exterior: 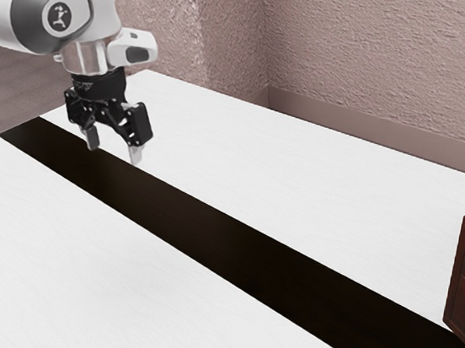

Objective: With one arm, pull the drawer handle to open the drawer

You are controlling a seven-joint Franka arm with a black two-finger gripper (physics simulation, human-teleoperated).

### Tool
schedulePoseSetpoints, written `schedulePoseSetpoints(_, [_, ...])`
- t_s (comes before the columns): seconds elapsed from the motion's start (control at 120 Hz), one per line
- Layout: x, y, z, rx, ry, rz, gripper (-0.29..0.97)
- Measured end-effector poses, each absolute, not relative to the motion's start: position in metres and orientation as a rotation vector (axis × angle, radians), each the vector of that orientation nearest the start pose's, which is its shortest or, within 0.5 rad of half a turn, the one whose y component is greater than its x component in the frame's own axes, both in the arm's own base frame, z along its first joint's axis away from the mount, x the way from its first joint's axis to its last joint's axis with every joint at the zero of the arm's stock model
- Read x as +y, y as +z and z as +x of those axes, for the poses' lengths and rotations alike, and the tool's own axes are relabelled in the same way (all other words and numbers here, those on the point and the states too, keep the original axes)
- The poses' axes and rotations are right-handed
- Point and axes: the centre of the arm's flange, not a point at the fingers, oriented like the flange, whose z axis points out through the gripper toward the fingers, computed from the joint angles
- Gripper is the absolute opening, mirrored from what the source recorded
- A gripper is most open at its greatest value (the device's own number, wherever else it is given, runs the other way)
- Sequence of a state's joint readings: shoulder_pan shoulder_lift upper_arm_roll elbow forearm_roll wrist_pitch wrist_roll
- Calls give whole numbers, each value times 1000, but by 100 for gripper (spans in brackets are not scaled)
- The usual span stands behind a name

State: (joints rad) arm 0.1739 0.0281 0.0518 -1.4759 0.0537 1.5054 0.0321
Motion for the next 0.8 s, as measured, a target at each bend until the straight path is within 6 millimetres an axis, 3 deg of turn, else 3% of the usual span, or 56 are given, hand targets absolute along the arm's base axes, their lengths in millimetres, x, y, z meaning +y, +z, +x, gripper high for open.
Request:
schedulePoseSetpoints(0.117, [123,648,543,-280,10,-3074,68])
schedulePoseSetpoints(0.267, [97,650,548,-204,4,-3087,68])
schedulePoseSetpoints(0.425, [63,718,536,-123,-176,-3092,68])
schedulePoseSetpoints(0.492, [49,731,533,-120,-207,-3097,68])
schedulePoseSetpoints(0.633, [19,730,536,-230,-196,-3116,68])
schedulePoseSetpoints(0.8, [-6,718,544,-488,-149,-3132,68])
